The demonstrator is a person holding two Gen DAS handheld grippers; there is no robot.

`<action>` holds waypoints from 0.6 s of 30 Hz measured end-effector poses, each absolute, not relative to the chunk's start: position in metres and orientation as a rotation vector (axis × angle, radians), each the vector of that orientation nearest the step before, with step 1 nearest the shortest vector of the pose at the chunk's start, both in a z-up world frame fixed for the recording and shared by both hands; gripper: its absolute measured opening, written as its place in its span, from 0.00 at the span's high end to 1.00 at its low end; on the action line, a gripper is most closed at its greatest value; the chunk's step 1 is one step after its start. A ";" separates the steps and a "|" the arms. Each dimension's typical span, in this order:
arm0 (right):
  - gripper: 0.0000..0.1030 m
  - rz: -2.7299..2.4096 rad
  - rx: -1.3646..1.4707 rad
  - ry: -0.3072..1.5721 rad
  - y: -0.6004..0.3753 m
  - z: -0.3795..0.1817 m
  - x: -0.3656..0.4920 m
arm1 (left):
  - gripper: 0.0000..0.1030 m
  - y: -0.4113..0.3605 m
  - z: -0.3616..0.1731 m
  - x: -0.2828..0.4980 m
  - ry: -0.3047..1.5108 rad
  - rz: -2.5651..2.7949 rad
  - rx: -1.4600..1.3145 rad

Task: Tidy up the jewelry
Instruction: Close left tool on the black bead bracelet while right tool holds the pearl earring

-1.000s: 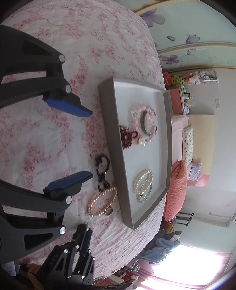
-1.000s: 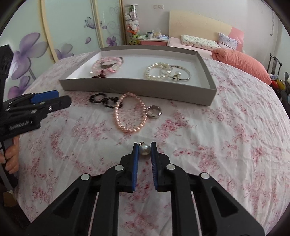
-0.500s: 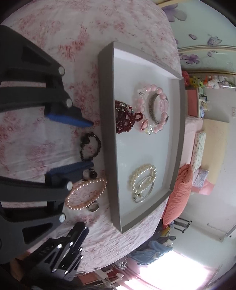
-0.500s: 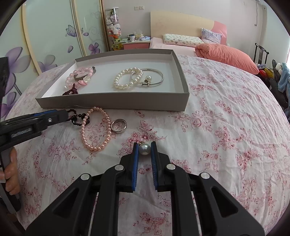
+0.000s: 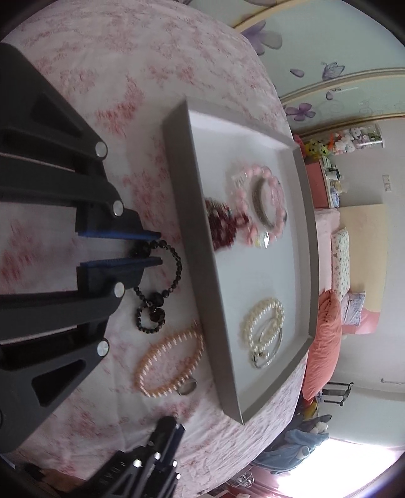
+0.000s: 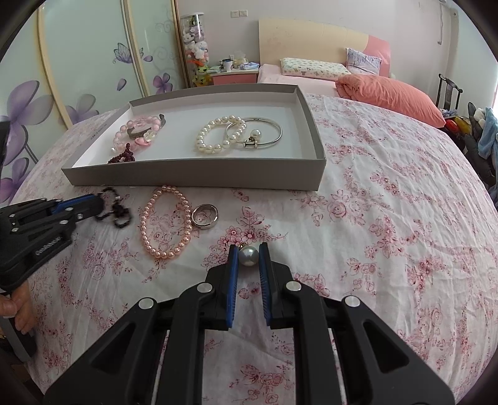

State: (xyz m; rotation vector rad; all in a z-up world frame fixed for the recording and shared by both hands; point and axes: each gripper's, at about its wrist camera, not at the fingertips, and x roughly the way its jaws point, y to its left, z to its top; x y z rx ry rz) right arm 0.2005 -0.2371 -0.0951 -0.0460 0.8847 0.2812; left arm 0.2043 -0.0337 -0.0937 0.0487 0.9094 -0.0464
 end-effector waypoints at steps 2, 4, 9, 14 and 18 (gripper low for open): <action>0.86 0.279 -0.062 0.883 -0.235 -0.095 0.201 | 0.89 -0.022 -0.094 0.200 0.914 -0.027 0.045; 0.86 0.279 -0.065 0.888 -0.233 -0.095 0.204 | 0.89 -0.006 -0.093 0.195 0.917 -0.001 0.041; 0.86 0.272 -0.066 0.899 -0.230 -0.094 0.214 | 0.89 0.026 -0.092 0.186 0.915 0.052 0.020; 0.86 0.259 -0.063 0.882 -0.229 -0.095 0.218 | 0.89 0.033 -0.092 0.182 0.897 0.055 0.009; 0.86 0.257 -0.064 0.882 -0.228 -0.095 0.218 | 0.89 0.031 -0.091 0.181 0.896 0.053 0.000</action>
